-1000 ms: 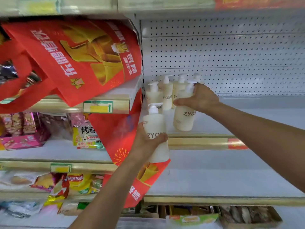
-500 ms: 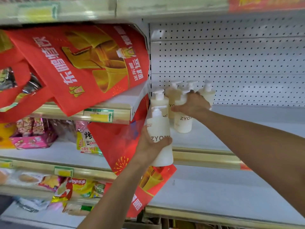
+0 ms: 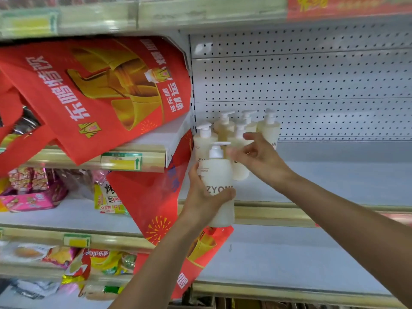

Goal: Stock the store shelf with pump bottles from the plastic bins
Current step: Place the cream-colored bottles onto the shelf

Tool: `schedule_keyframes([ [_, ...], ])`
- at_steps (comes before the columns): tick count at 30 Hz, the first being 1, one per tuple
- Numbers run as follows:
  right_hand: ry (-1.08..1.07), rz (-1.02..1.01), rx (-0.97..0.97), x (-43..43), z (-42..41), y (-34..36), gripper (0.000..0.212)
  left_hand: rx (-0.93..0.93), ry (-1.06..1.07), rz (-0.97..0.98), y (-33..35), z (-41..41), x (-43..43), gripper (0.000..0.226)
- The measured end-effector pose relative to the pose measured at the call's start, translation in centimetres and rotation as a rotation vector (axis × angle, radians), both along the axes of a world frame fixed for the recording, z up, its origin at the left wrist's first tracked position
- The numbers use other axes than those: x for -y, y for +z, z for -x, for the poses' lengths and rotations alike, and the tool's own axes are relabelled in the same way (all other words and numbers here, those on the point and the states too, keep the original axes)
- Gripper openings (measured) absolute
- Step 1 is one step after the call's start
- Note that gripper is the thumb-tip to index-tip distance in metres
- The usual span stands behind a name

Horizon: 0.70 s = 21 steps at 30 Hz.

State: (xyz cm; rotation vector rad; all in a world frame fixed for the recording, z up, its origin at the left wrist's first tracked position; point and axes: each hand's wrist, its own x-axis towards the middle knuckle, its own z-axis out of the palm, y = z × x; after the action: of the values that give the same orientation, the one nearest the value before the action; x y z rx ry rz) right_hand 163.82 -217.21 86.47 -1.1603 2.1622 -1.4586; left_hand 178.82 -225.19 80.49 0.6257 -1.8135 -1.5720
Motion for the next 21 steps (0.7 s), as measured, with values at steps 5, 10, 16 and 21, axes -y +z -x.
schedule_keyframes([
  [5, 0.146, -0.123, 0.021, -2.2, 0.6, 2.2, 0.069, 0.036, -0.144, 0.077, 1.2, 3.2, -1.6, 0.118],
  [10, 0.125, -0.086, -0.032, -4.0, 2.4, 1.9, 0.042, 0.015, -0.223, 0.101, 1.0, 6.2, -2.7, 0.108],
  [16, -0.057, -0.043, -0.102, -4.6, 7.2, 1.2, 0.049, 0.057, 0.042, 0.399, 2.6, 8.5, -0.5, 0.069],
  [21, -0.152, -0.149, -0.151, -3.6, 11.1, 0.1, 0.058, 0.197, 0.146, 0.670, 4.4, 10.9, 3.2, 0.065],
])
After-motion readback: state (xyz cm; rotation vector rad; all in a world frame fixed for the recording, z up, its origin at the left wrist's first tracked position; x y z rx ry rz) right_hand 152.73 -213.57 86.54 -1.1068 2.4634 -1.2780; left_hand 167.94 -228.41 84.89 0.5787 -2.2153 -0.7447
